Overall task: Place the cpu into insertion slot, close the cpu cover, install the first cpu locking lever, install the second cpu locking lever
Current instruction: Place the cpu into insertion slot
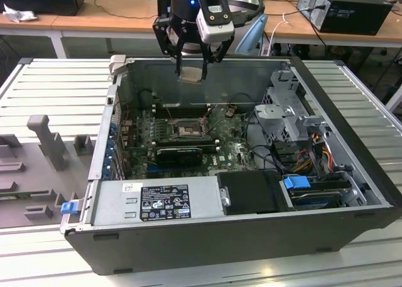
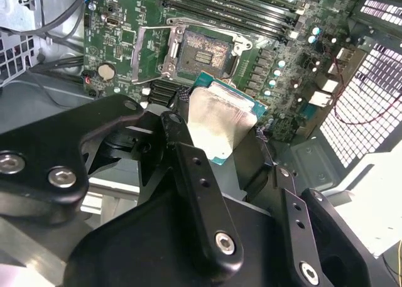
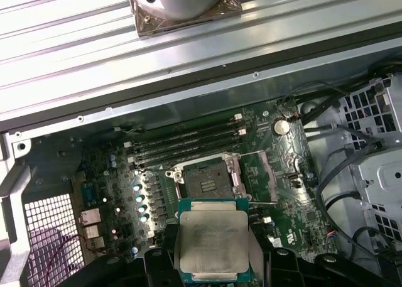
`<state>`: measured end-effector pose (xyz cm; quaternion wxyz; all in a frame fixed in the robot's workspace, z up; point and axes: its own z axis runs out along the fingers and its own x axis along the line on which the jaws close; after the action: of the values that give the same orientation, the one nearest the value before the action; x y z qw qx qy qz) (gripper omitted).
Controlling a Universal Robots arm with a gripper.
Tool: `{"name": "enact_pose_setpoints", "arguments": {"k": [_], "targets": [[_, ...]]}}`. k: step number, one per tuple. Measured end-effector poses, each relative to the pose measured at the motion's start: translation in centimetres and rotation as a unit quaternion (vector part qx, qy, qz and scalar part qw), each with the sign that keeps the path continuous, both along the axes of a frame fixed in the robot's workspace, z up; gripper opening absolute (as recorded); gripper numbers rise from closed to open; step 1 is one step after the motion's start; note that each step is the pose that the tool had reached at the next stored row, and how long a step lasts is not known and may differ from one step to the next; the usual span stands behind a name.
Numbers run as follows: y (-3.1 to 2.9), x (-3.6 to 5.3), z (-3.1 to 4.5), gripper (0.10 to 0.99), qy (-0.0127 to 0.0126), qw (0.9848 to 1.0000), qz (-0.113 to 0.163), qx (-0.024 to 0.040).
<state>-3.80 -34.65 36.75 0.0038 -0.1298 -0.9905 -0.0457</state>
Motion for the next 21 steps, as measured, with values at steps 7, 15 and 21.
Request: {"name": "enact_pose_setpoints", "arguments": {"k": [7,15,21], "targets": [[0.00,0.00,0.00,0.525,0.0000,1.0000,-0.007,0.0000],[0.00,0.00,0.00,0.525,0.0000,0.9999,-0.015,0.0000],[0.00,0.00,0.00,0.525,0.0000,0.9998,-0.020,0.0000]]}}
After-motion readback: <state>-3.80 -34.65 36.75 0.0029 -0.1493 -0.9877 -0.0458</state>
